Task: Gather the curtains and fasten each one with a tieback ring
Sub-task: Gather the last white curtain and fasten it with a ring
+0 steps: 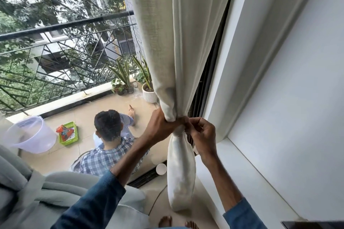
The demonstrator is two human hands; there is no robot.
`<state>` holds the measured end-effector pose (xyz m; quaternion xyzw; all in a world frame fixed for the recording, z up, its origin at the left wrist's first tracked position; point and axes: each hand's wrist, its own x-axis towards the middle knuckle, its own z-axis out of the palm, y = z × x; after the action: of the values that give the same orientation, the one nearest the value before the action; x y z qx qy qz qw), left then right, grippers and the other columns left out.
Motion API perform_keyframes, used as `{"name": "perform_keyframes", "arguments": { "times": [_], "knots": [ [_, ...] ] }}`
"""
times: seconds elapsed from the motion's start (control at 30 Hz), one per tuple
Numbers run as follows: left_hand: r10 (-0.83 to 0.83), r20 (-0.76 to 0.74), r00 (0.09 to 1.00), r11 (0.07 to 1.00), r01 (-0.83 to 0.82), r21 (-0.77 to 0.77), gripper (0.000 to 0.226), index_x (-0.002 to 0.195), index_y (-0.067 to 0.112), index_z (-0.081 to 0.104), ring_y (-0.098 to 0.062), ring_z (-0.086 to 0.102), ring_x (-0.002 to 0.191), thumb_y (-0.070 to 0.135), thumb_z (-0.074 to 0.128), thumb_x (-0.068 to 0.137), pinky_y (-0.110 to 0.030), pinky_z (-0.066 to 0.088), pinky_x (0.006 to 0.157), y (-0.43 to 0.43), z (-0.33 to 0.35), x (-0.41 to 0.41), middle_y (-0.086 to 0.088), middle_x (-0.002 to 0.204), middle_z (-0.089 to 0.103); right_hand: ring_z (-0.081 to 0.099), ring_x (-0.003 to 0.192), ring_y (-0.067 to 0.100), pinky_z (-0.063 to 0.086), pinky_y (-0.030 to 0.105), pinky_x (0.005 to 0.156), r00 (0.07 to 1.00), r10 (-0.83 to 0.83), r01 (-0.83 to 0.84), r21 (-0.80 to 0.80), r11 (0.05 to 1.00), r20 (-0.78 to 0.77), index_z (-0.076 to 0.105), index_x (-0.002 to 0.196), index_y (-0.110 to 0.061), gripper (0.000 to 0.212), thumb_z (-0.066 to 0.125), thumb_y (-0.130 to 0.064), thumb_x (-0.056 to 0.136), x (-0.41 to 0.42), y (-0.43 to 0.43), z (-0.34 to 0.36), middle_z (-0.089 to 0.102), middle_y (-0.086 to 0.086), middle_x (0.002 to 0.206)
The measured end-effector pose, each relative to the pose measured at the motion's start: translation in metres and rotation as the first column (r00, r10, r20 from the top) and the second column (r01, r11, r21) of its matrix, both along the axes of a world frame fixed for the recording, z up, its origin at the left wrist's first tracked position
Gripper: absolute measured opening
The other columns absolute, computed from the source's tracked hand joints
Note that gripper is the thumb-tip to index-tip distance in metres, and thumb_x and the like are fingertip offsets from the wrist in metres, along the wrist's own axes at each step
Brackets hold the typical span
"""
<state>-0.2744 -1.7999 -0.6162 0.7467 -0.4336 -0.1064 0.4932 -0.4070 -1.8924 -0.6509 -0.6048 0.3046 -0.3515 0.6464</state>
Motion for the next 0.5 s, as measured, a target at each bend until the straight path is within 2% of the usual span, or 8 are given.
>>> {"name": "perform_keyframes", "arguments": {
  "times": [0.1, 0.2, 0.27, 0.33, 0.43, 0.5],
  "knots": [
    [0.004, 0.057, 0.998, 0.999, -0.006, 0.032, 0.024, 0.079, 0.013, 0.068, -0.017, 0.064, 0.064, 0.035, 0.070, 0.089, -0.037, 0.051, 0.054, -0.004, -0.003, -0.005, -0.003, 0.070, 0.068, 0.074, 0.079, 0.024, 0.061, 0.033, 0.074, 0.990, 0.108, -0.117, 0.094, 0.989, 0.096, 0.070, 0.107, 0.001, 0.022, 0.077, -0.008, 0.088, -0.002, -0.009, 0.004, 0.075, 0.020, 0.091],
    [0.018, 0.124, 0.992, 0.998, -0.025, 0.056, 0.026, 0.083, 0.007, 0.067, -0.026, 0.064, 0.063, 0.030, 0.064, 0.096, -0.037, 0.050, 0.054, -0.008, -0.005, -0.007, -0.006, 0.071, 0.068, 0.073, 0.082, 0.027, 0.063, 0.037, 0.076, 0.988, 0.122, -0.136, 0.157, 0.978, 0.091, 0.061, 0.124, -0.002, 0.036, 0.072, -0.002, 0.090, -0.007, -0.021, 0.002, 0.074, 0.022, 0.100],
    [0.026, 0.181, 0.983, 0.996, -0.041, 0.080, 0.028, 0.080, 0.006, 0.065, -0.029, 0.064, 0.062, 0.027, 0.062, 0.097, -0.038, 0.049, 0.053, -0.011, -0.006, -0.007, -0.007, 0.068, 0.067, 0.073, 0.083, 0.029, 0.062, 0.045, 0.081, 0.989, 0.135, -0.143, 0.148, 0.979, 0.061, 0.063, 0.122, -0.003, 0.031, 0.071, -0.003, 0.091, -0.010, -0.027, -0.001, 0.075, 0.021, 0.100],
    [0.027, 0.208, 0.978, 0.994, -0.047, 0.094, 0.030, 0.075, 0.006, 0.063, -0.033, 0.063, 0.061, 0.028, 0.062, 0.097, -0.034, 0.046, 0.052, -0.014, -0.007, -0.006, -0.005, 0.064, 0.063, 0.072, 0.082, 0.028, 0.061, 0.047, 0.082, 0.987, 0.150, -0.155, 0.135, 0.979, 0.051, 0.066, 0.117, 0.000, 0.026, 0.071, -0.001, 0.091, -0.011, -0.029, -0.004, 0.075, 0.021, 0.100],
    [0.022, 0.247, 0.969, 0.994, -0.049, 0.101, 0.029, 0.075, 0.008, 0.064, -0.034, 0.063, 0.064, 0.030, 0.064, 0.094, -0.035, 0.045, 0.053, -0.019, -0.009, -0.005, -0.008, 0.065, 0.065, 0.073, 0.082, 0.021, 0.062, 0.036, 0.074, 0.980, 0.187, -0.193, 0.104, 0.976, 0.060, 0.068, 0.112, 0.001, 0.023, 0.072, -0.001, 0.090, -0.009, -0.027, -0.007, 0.076, 0.018, 0.097],
    [0.018, 0.227, 0.974, 0.997, -0.034, 0.067, 0.024, 0.077, 0.009, 0.066, -0.028, 0.062, 0.062, 0.028, 0.070, 0.092, -0.031, 0.044, 0.052, -0.020, -0.011, -0.002, -0.004, 0.065, 0.066, 0.074, 0.085, 0.020, 0.062, 0.033, 0.073, 0.976, 0.207, -0.213, 0.090, 0.973, 0.067, 0.068, 0.112, 0.001, 0.024, 0.073, 0.000, 0.089, -0.008, -0.028, -0.007, 0.076, 0.018, 0.098]
  ]
}}
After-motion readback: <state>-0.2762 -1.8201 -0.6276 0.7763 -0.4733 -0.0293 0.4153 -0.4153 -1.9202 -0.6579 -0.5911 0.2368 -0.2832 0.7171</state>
